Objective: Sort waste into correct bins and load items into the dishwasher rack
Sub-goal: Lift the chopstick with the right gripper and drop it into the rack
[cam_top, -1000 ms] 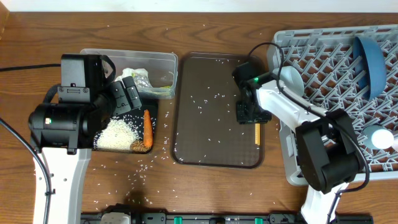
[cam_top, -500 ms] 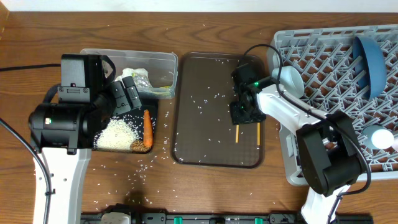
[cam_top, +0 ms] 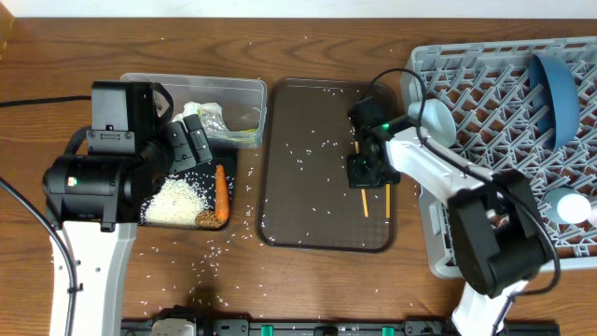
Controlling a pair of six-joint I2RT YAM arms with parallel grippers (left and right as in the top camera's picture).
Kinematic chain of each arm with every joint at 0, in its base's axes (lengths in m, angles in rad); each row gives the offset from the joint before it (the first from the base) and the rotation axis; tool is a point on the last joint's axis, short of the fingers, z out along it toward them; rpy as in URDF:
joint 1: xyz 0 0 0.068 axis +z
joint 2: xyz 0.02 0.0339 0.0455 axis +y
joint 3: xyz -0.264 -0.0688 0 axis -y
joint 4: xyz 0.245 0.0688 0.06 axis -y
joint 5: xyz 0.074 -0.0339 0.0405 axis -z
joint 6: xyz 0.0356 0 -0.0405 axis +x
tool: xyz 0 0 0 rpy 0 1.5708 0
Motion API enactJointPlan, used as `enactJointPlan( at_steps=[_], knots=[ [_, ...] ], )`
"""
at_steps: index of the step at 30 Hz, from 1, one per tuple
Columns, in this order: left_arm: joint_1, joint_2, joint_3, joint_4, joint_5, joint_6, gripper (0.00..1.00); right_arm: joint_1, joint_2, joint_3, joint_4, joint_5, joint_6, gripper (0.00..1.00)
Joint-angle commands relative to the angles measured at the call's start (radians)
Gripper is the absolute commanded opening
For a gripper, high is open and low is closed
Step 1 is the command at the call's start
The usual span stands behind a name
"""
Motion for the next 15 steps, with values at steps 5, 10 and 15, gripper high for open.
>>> enactJointPlan(
  at_steps=[5,10,15],
  knots=[
    [0.004,0.001,0.003,-0.002,-0.012,0.018,0.98,-0.021,-0.389,0.025,-0.041,-0.034,-0.136,0.01],
    [0.005,0.001,0.003,-0.002,-0.012,0.018,0.98,-0.139,-0.589,0.025,-0.108,0.112,-0.192,0.01],
    [0.004,0.001,0.003,-0.002,-0.012,0.018,0.98,-0.318,-0.664,0.025,-0.147,0.217,-0.324,0.01]
  ],
)
